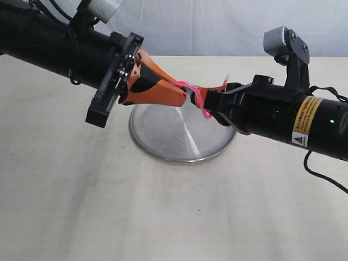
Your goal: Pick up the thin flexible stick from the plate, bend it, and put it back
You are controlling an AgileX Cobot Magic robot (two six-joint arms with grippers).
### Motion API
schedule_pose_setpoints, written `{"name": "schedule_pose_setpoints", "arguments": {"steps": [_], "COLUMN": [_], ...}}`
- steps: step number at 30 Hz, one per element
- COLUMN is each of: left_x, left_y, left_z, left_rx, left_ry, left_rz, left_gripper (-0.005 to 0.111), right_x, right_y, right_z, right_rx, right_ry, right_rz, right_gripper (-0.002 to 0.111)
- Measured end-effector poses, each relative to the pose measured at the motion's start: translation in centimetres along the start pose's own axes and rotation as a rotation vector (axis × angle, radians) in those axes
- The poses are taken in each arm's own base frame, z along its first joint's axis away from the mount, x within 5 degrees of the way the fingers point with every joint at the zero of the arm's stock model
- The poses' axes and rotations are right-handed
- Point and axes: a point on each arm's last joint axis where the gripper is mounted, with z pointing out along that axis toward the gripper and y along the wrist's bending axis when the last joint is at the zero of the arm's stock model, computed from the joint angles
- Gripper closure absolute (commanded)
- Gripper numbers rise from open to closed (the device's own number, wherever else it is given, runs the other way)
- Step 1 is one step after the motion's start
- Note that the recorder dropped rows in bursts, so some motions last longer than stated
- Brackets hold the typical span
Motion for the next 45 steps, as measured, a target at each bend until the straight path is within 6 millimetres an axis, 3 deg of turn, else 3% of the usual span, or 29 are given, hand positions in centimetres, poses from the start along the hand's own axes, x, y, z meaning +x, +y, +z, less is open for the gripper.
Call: {"name": "schedule_pose_setpoints", "arguments": {"steps": [23,45], "left_x": [0.7,1.5], "left_y": [1.0,-0.6], "left_z": [-0.1,-0.3], "left_rx": [-0.117,0.04], "left_ry": [0.075,0.183], "left_rz": [-0.037,-0.12], "left_gripper": [0.107,0.107], "right_x": [0.9,2.2], "right_y": [1.3,3.2], "right_z": [-0.1,-0.7], "right_rx": [-0.149,-0.405], "right_ry": [0.095,0.173], "right_rz": [-0.129,-0.316], "right_gripper": [0.109,0.109]}}
